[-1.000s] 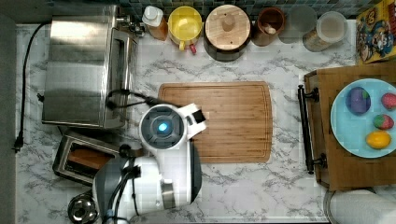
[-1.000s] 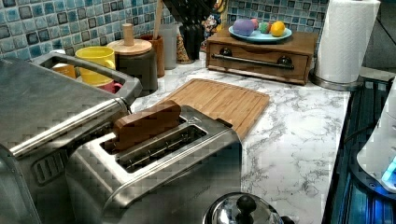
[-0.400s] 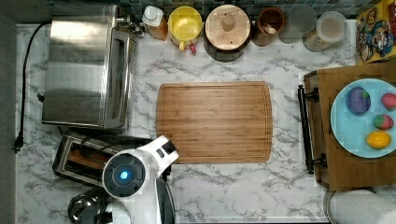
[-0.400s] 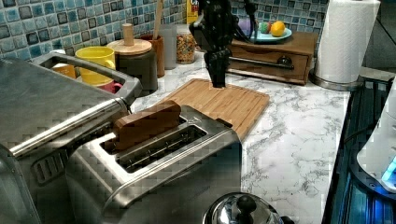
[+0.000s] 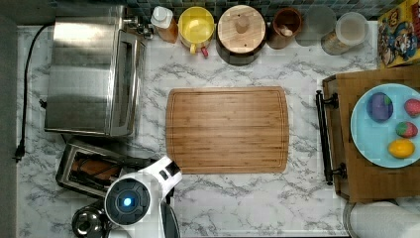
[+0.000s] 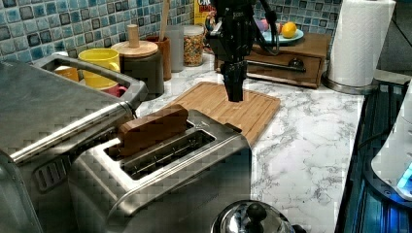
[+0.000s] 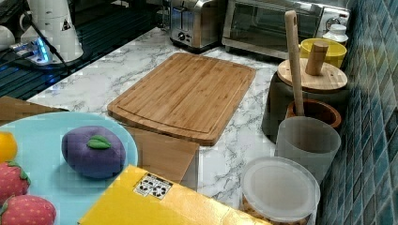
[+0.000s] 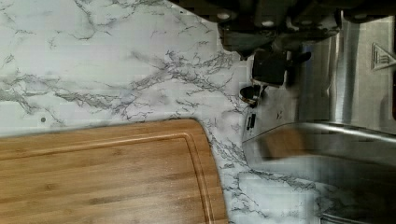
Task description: Turn on the toaster.
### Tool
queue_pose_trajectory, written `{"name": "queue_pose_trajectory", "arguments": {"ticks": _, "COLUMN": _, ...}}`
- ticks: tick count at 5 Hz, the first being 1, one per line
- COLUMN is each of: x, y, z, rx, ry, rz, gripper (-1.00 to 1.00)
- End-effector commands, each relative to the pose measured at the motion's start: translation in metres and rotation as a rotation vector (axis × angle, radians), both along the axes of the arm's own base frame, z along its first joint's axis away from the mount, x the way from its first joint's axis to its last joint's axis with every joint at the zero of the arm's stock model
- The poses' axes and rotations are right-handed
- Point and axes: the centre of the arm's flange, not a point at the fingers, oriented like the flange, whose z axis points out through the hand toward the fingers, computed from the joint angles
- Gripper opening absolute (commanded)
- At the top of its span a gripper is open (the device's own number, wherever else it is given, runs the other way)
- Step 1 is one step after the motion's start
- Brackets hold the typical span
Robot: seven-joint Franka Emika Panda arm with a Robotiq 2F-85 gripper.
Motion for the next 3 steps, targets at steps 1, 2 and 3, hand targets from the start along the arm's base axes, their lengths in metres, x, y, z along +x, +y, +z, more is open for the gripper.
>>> {"name": "queue_pose_trajectory", "arguments": {"ticks": 1, "x": -0.015, "y": 0.017, "z": -0.010, "rx": 0.045, "ry": 0.025, "rz": 0.024, "gripper": -1.00}}
{"name": "queue_pose_trajectory", "arguments": {"ticks": 2, "x": -0.014, "y": 0.013, "z": -0.023, "rx": 0.053, "ry": 0.043, "rz": -0.010, "gripper": -1.00}}
{"name": "queue_pose_trajectory", "arguments": {"ticks": 3, "x": -0.015, "y": 0.009, "z": -0.026, "rx": 0.101, "ry": 0.022, "rz": -0.034, "gripper": -1.00}}
